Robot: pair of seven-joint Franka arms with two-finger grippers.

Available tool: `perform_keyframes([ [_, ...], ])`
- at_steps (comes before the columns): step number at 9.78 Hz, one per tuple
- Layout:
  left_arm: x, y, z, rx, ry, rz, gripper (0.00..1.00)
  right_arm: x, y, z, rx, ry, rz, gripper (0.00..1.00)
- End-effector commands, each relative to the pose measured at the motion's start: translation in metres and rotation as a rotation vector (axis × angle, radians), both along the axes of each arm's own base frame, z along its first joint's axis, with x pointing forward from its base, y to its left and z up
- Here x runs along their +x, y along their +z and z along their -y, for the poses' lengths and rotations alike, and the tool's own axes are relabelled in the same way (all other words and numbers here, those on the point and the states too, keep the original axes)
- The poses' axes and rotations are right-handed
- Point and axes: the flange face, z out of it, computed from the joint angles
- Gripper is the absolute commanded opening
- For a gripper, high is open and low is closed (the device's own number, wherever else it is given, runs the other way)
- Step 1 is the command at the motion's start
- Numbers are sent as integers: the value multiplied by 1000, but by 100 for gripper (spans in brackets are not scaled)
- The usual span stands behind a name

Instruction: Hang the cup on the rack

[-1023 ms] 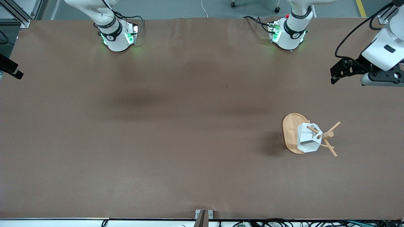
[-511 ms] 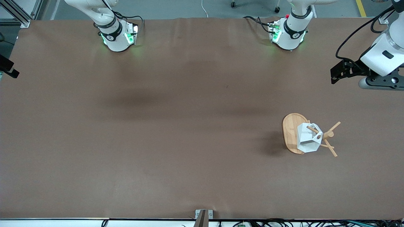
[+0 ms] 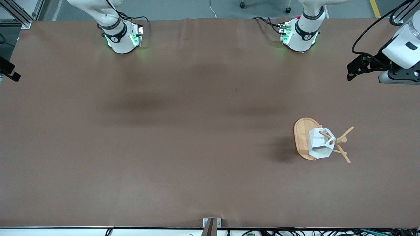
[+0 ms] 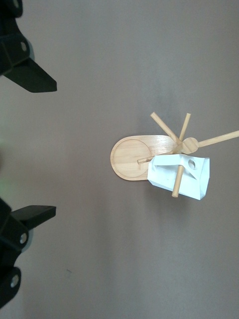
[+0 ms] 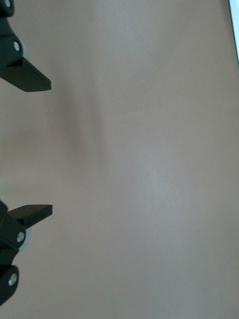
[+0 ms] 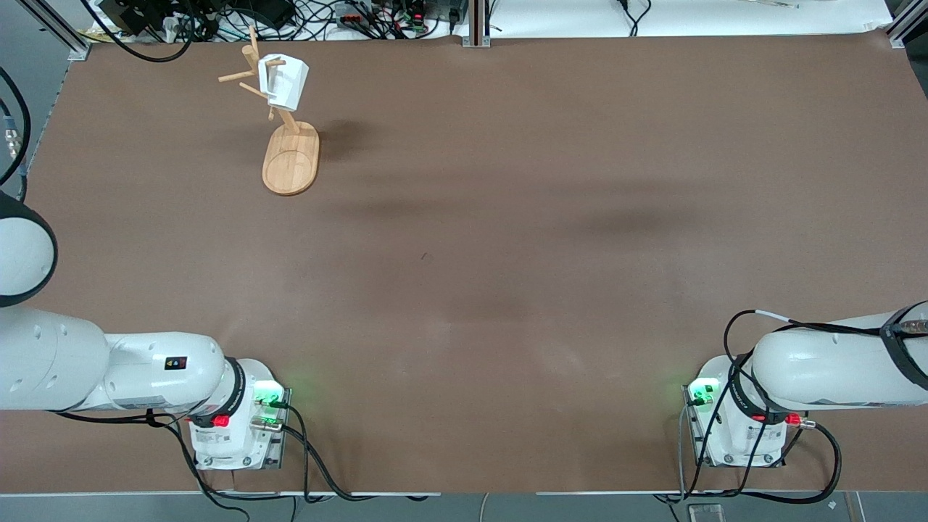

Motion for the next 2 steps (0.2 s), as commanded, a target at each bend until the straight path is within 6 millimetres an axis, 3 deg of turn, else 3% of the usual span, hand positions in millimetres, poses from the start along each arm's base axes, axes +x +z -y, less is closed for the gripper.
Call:
perform_keyframes([
  [1, 1, -13, 7, -11, -7, -19, 100, 1, 1, 3, -2, 7, 2, 100],
  [2, 0, -13, 7, -11, -5, -20, 100, 1, 2, 3, -1, 7, 5, 100],
])
